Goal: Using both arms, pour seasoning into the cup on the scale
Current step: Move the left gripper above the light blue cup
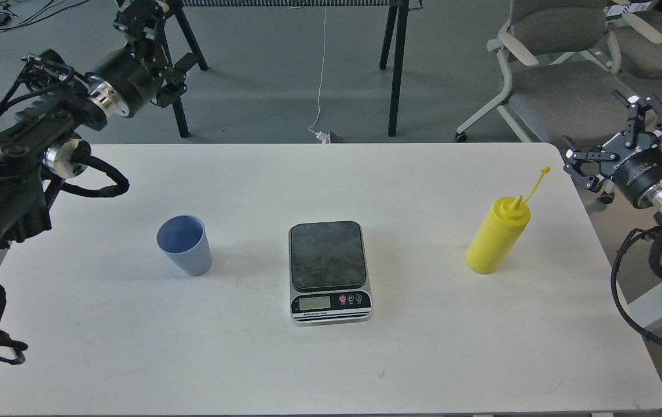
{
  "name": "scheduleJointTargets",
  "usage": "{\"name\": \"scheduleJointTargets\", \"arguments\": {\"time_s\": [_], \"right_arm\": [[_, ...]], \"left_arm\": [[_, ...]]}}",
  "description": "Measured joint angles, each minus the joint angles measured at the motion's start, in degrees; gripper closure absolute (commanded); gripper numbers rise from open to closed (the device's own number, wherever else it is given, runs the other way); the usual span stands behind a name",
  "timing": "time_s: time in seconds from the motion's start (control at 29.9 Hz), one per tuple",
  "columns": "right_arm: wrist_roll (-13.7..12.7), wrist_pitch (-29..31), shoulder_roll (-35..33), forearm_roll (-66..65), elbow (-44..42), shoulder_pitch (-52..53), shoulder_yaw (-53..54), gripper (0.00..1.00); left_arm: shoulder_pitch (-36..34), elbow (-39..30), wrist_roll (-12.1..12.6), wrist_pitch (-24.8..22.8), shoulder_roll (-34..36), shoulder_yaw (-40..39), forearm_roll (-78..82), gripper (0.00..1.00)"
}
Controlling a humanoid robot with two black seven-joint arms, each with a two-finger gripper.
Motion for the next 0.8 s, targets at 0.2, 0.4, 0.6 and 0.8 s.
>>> {"name": "scheduleJointTargets", "arguments": {"time_s": [0.2,0.4,0.6,0.8], "right_arm": [[0.0,0.0,0.0,0.0,0.0,0.0,0.0,0.0],[0.0,0.0,0.1,0.0,0.1,0.0,0.0,0.0],[0.1,0.0,0.2,0.0,-0.1,0.0,0.1,0.0],[0.1,0.0,0.5,0.1,-0.1,-0.2,0.2,0.0]], "left_arm": [[-0.2,0.2,0.0,0.0,-1.0,-2.4,-3.6,0.0],[0.4,0.3,0.0,0.0,1.0,-2.5,-3.7,0.0],[0.6,0.3,0.0,0.0,3.5,-2.4,-3.6,0.0],[-1.2,-0.7,0.0,0.0,9.4,-2.5,-2.7,0.0]]}}
